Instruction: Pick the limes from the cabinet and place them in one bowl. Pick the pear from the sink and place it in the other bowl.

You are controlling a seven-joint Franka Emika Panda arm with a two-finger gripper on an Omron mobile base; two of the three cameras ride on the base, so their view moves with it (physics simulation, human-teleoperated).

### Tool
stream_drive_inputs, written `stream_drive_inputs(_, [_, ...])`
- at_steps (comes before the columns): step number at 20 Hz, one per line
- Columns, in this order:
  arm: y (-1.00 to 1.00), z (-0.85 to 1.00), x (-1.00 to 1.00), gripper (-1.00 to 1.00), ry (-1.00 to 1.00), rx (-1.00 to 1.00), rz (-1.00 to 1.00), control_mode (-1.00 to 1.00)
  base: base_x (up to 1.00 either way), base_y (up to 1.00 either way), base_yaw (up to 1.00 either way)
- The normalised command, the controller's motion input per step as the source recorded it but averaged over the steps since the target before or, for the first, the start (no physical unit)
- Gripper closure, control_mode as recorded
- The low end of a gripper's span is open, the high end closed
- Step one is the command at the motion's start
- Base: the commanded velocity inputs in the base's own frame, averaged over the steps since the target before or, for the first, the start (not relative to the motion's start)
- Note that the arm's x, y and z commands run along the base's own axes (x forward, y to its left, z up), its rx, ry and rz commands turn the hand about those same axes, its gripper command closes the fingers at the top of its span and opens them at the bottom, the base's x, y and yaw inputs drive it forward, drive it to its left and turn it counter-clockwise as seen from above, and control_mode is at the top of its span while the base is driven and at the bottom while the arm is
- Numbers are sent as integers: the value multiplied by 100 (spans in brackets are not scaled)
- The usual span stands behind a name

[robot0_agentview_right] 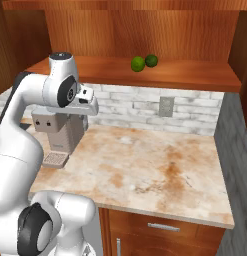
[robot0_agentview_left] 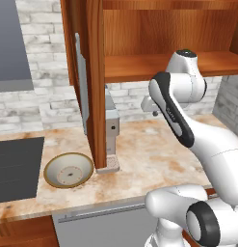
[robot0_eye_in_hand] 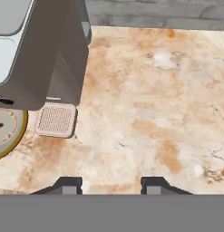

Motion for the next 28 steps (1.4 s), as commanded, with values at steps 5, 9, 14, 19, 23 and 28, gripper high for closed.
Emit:
stream_drive_inputs(5, [0,-1,0,-100,-3,0,0,-100,0,0,0])
stream_drive_inputs(9, [1,0,-16,-100,-6,0,0,-100,0,0,0])
stream_drive_inputs(14, [7,0,-34,-100,-3,0,-1,-100,0,0,0])
stream_drive_inputs(19, [-3,29,-38,-100,-4,0,-5,-100,0,0,0])
stream_drive_inputs(23, [-3,67,-14,-100,-7,0,-6,-100,0,0,0])
stream_drive_inputs(28, [-13,64,-29,-100,-13,0,-2,-100,0,0,0])
